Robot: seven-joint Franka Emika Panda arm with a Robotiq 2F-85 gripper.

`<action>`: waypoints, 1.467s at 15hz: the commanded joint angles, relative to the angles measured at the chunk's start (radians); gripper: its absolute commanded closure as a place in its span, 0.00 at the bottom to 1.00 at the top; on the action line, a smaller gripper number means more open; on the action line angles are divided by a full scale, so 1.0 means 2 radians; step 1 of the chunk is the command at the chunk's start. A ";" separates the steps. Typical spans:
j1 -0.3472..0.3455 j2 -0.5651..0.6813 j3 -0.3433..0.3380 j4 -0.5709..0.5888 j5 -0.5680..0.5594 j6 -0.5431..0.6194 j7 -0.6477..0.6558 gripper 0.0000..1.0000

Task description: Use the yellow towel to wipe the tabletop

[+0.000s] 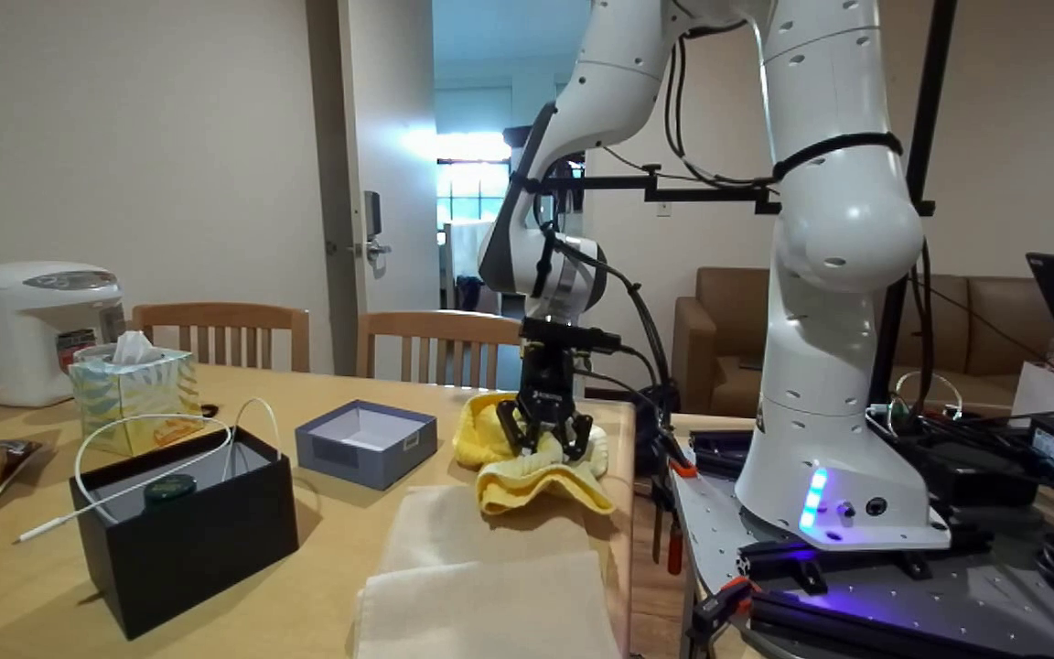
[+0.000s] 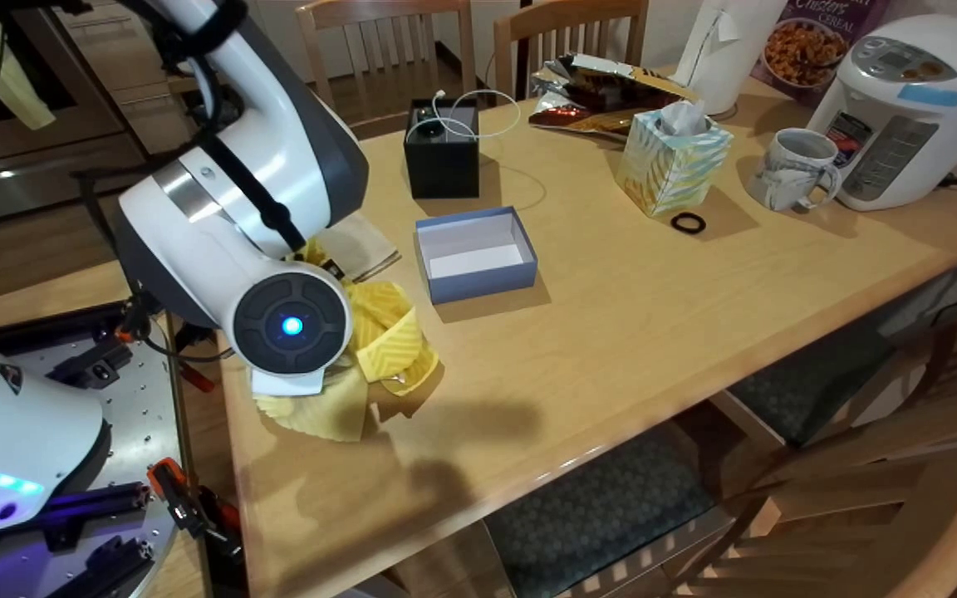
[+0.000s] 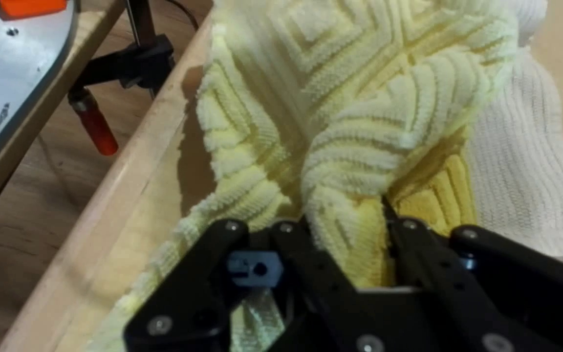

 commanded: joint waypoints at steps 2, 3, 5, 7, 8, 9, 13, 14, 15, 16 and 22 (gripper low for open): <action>0.026 -0.023 0.008 -0.018 -0.018 0.036 0.003 0.91; 0.033 -0.035 0.005 -0.025 -0.040 0.055 0.023 0.91; 0.043 -0.068 0.000 -0.042 -0.094 0.089 0.076 0.91; 0.052 -0.101 0.005 -0.062 -0.157 0.120 0.145 0.91; 0.055 -0.118 0.009 -0.074 -0.189 0.135 0.186 0.91; 0.055 -0.126 0.012 -0.085 -0.220 0.150 0.222 0.91; 0.045 -0.105 0.014 -0.049 -0.353 0.171 0.374 0.91; 0.040 -0.108 0.010 -0.047 -0.391 0.169 0.411 0.91; 0.036 -0.126 0.005 -0.060 -0.430 0.167 0.450 0.91; 0.033 -0.149 0.003 -0.071 -0.468 0.153 0.490 0.91; 0.028 -0.194 0.025 -0.050 -0.496 0.066 0.534 0.80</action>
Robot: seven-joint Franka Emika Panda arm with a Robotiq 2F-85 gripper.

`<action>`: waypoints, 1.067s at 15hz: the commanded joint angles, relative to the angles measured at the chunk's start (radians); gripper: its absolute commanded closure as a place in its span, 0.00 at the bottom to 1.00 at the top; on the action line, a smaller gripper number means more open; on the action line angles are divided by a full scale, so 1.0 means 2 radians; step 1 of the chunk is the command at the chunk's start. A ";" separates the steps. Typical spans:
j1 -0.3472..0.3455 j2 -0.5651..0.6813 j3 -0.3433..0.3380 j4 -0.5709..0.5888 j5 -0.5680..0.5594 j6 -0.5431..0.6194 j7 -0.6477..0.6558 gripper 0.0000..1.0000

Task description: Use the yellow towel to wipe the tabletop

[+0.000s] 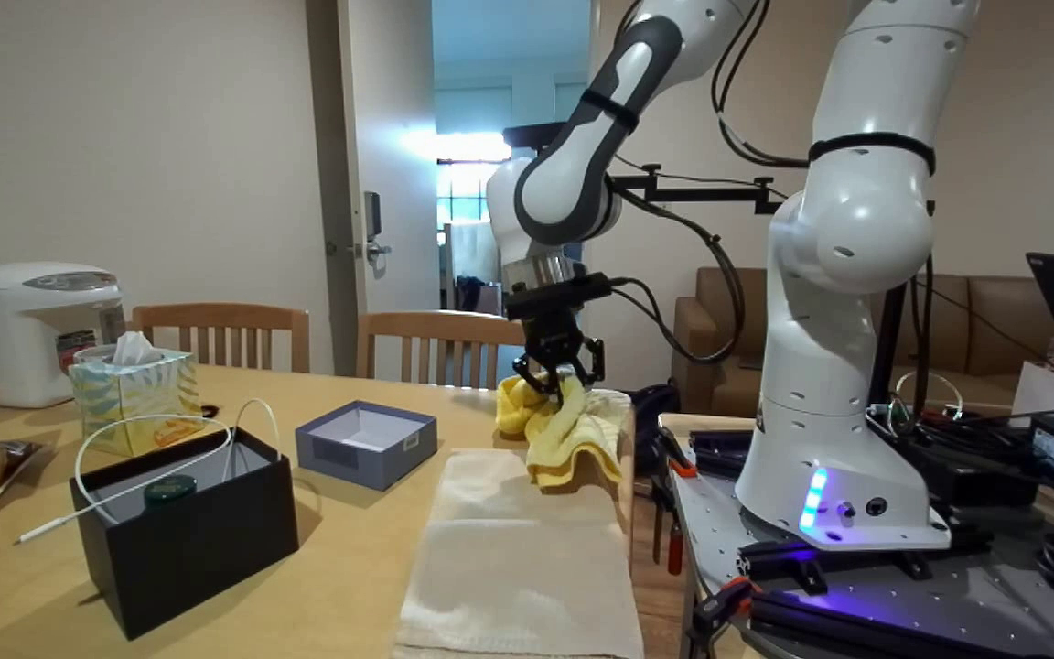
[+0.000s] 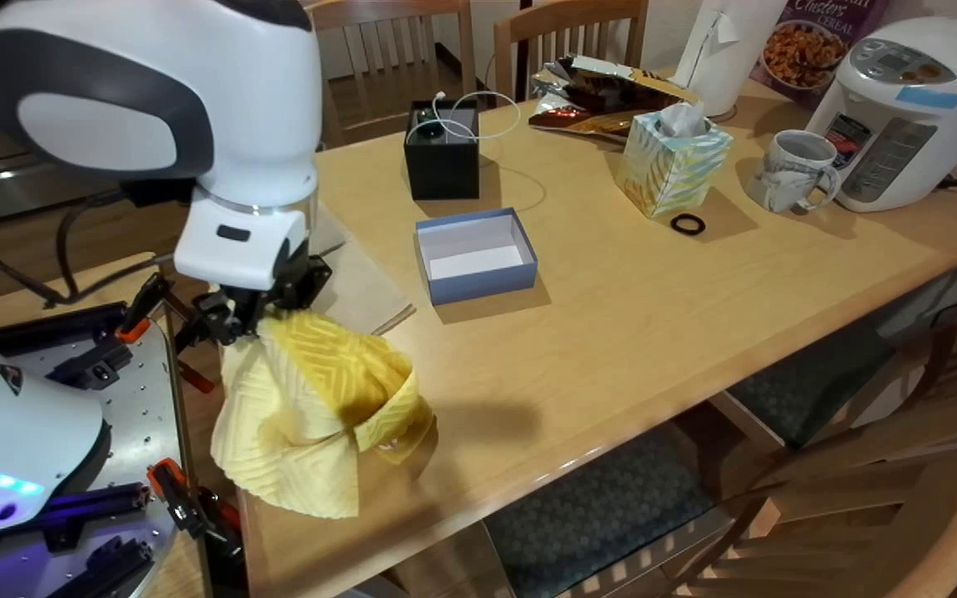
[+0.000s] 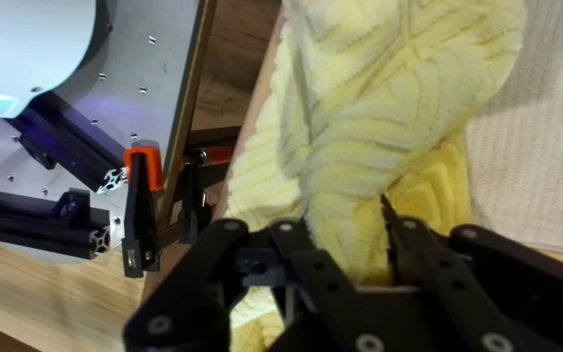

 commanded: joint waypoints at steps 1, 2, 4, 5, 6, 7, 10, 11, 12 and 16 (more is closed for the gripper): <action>-0.014 -0.017 0.017 0.003 0.004 -0.017 -0.002 0.80; -0.015 -0.028 0.019 0.004 0.005 -0.026 -0.002 0.80; -0.017 -0.037 0.020 0.004 0.005 -0.030 -0.002 0.80; -0.017 -0.036 0.020 0.004 0.005 -0.030 -0.002 0.80; -0.018 -0.036 0.020 0.004 0.005 -0.030 -0.002 0.80; -0.018 -0.036 0.020 0.004 0.005 -0.030 -0.002 0.80; -0.018 -0.036 0.020 0.004 0.005 -0.030 -0.002 0.92; -0.022 -0.036 0.022 0.005 -0.003 -0.024 0.007 0.92; -0.024 -0.035 0.020 0.008 -0.002 -0.018 -0.001 0.92; -0.037 -0.028 0.020 0.026 -0.011 -0.003 -0.002 0.92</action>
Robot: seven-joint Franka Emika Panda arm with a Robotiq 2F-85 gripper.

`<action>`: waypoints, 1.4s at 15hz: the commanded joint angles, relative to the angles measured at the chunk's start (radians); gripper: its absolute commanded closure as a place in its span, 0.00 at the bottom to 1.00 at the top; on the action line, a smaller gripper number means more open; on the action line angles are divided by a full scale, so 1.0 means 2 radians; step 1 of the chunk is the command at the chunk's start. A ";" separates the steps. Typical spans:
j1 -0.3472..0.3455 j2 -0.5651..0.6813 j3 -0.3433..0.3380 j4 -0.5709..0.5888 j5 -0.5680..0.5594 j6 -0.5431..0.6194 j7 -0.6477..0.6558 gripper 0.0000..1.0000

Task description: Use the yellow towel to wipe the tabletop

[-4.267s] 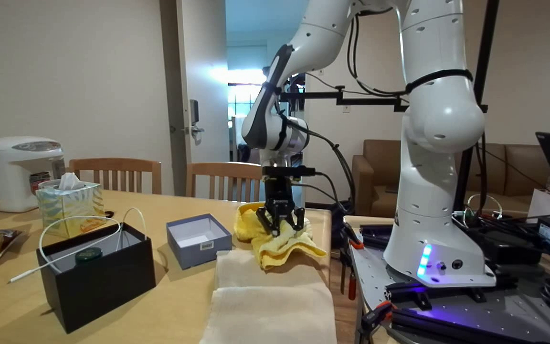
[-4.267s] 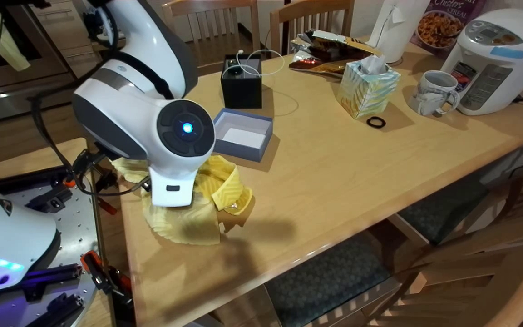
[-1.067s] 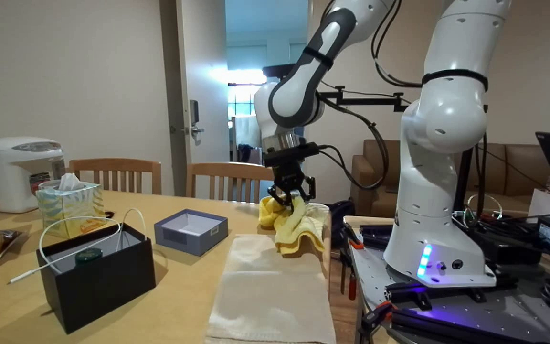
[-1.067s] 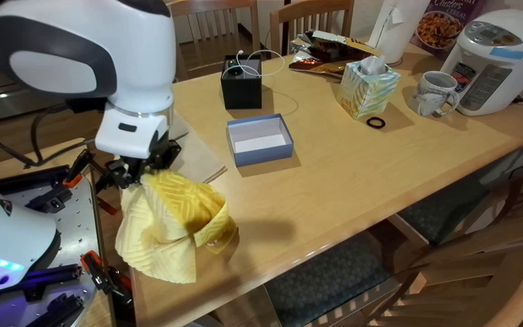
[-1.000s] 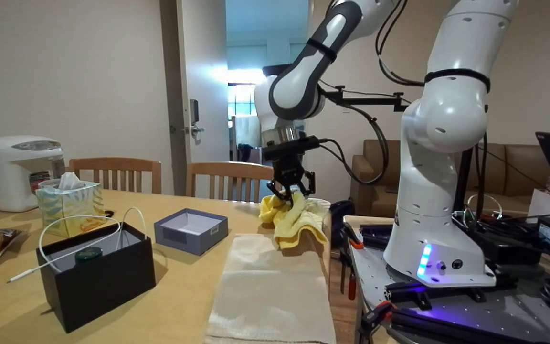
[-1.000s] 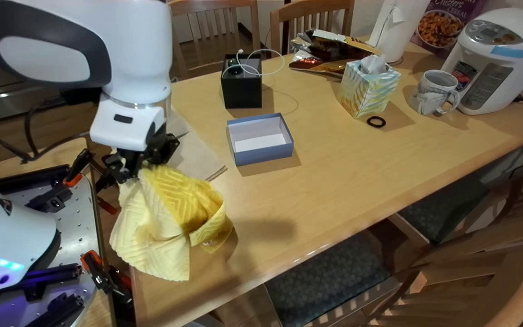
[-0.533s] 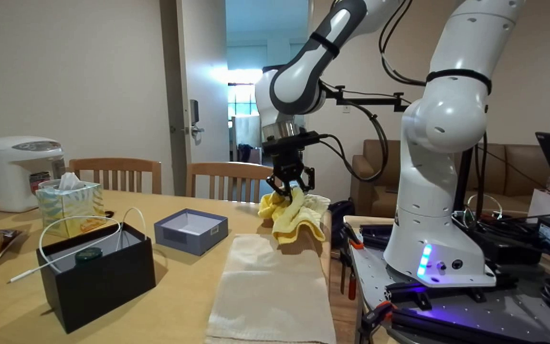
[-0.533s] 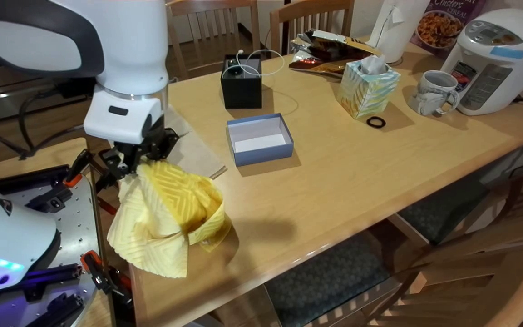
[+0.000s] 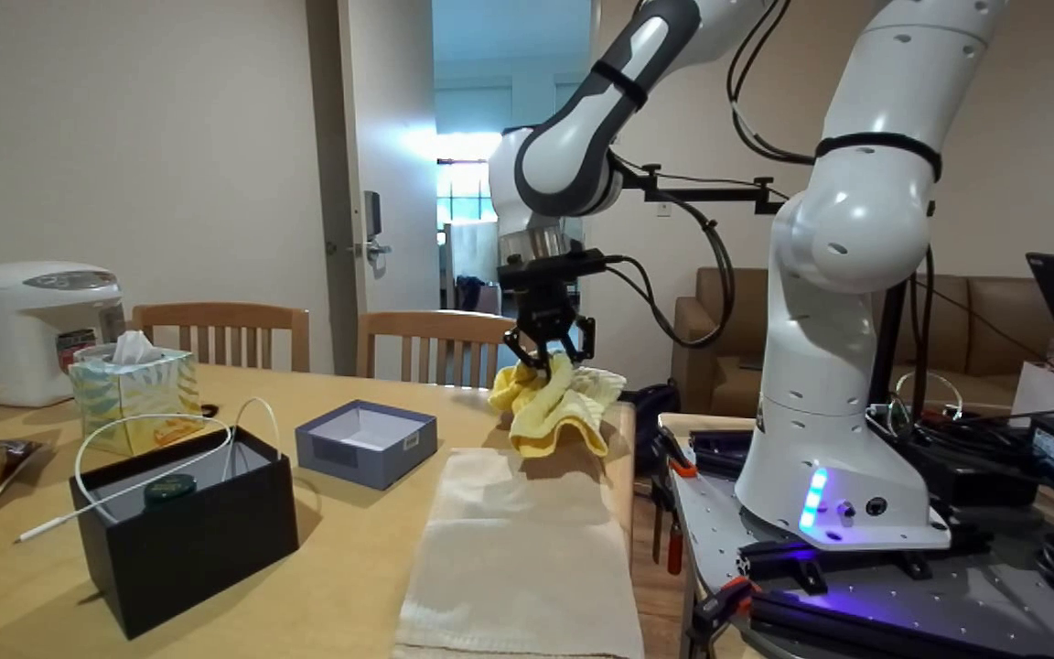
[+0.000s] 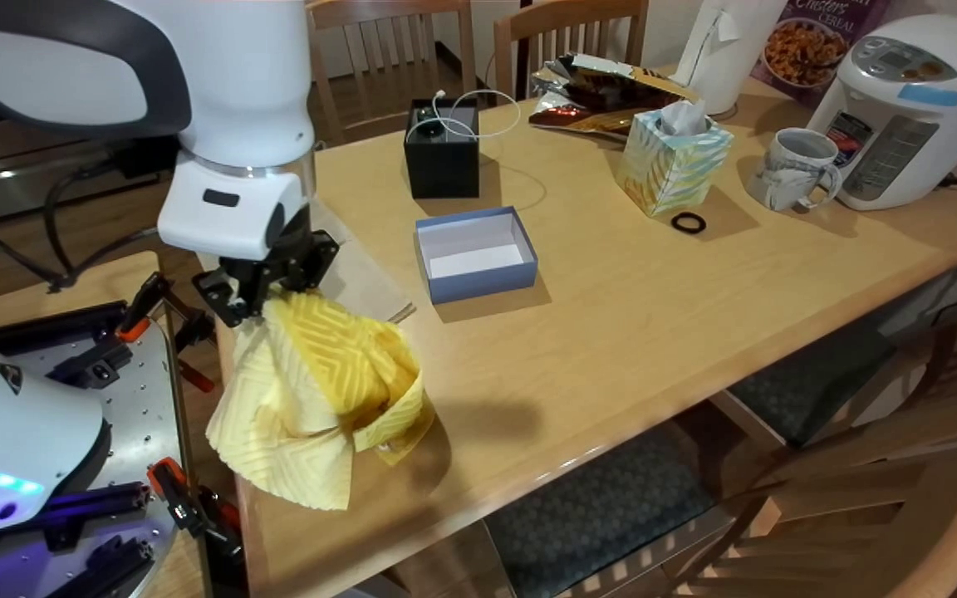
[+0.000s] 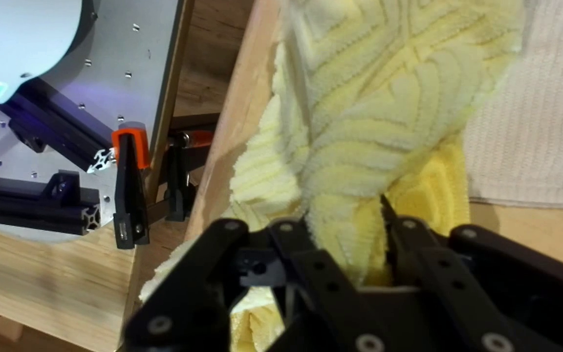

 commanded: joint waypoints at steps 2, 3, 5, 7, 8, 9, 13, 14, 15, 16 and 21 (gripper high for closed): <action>-0.021 0.015 0.008 0.026 -0.009 0.014 -0.004 0.92; -0.021 0.020 0.006 0.032 -0.005 0.016 -0.012 0.92; -0.018 0.040 0.002 0.044 0.008 0.032 -0.028 0.92; -0.012 0.074 0.000 0.052 0.022 0.062 -0.044 0.92; -0.008 0.094 -0.002 0.056 0.034 0.078 -0.057 0.92; -0.003 0.118 -0.003 0.060 0.053 0.098 -0.075 0.92; 0.001 0.184 -0.002 0.078 0.118 0.137 -0.131 0.92; 0.001 0.196 -0.002 0.084 0.126 0.140 -0.138 0.92; 0.001 0.205 -0.003 0.090 0.127 0.141 -0.142 0.92; 0.001 0.214 -0.005 0.096 0.125 0.139 -0.142 0.92; -0.008 0.228 -0.017 0.113 0.136 0.132 -0.149 0.92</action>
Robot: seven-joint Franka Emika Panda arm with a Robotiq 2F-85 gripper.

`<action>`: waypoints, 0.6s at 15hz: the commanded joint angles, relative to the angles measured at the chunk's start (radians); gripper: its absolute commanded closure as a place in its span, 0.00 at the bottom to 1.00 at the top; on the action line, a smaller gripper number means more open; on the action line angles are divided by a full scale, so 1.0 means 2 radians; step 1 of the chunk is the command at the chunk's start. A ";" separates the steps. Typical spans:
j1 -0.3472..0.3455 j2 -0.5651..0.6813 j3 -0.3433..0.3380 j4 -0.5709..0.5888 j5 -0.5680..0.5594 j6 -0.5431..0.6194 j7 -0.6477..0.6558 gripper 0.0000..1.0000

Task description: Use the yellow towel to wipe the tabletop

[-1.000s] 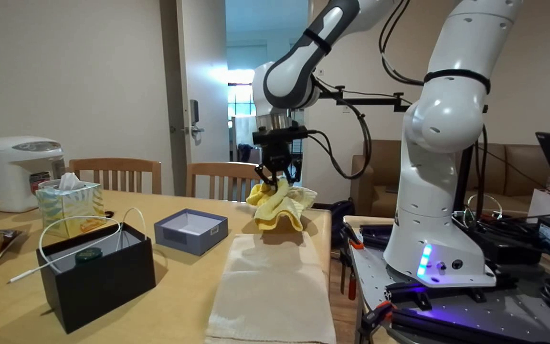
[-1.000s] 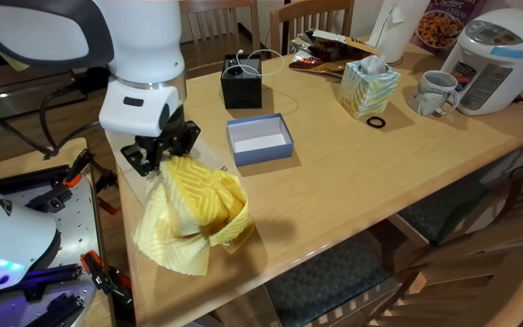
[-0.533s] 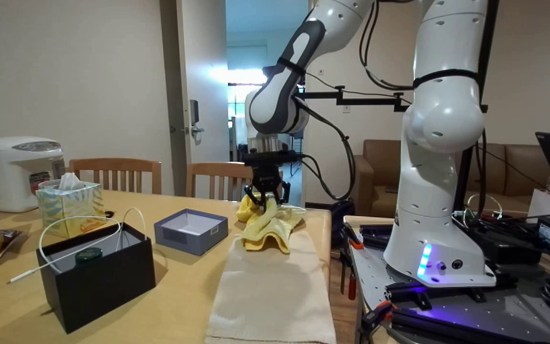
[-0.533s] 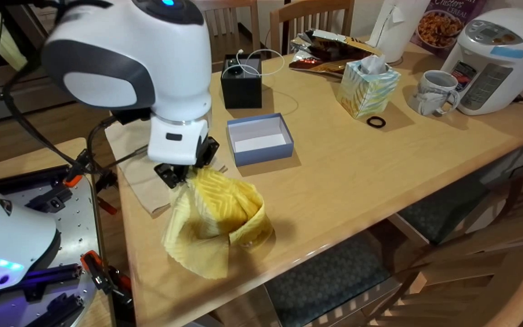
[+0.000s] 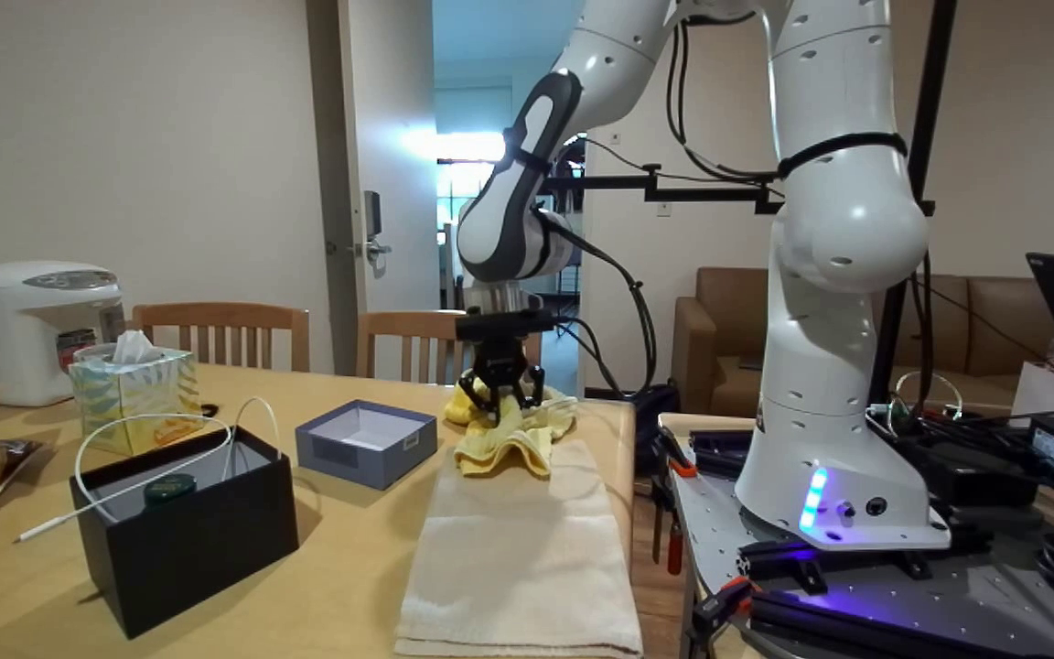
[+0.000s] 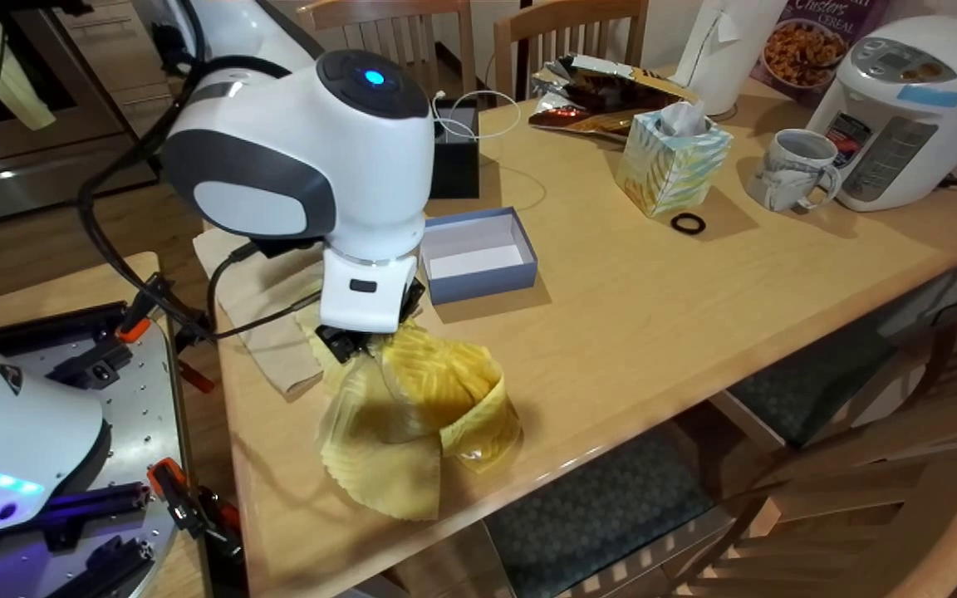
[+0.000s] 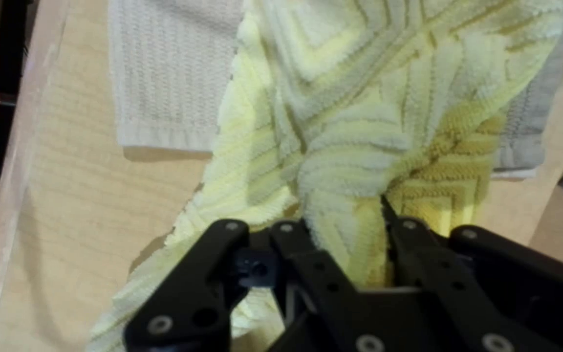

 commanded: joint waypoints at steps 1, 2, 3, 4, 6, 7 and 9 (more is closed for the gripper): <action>-0.013 0.015 -0.013 0.011 0.036 0.003 -0.031 0.92; -0.018 0.015 -0.020 0.009 0.042 0.005 -0.031 0.92; -0.024 0.015 -0.028 0.007 0.048 0.002 -0.031 0.92; -0.028 0.017 -0.035 0.007 0.053 0.001 -0.030 0.92; -0.040 0.021 -0.050 0.002 0.062 0.001 -0.029 0.92; -0.045 0.022 -0.057 -0.001 0.065 0.002 -0.029 0.92; -0.055 0.028 -0.066 -0.004 0.076 0.003 -0.030 0.92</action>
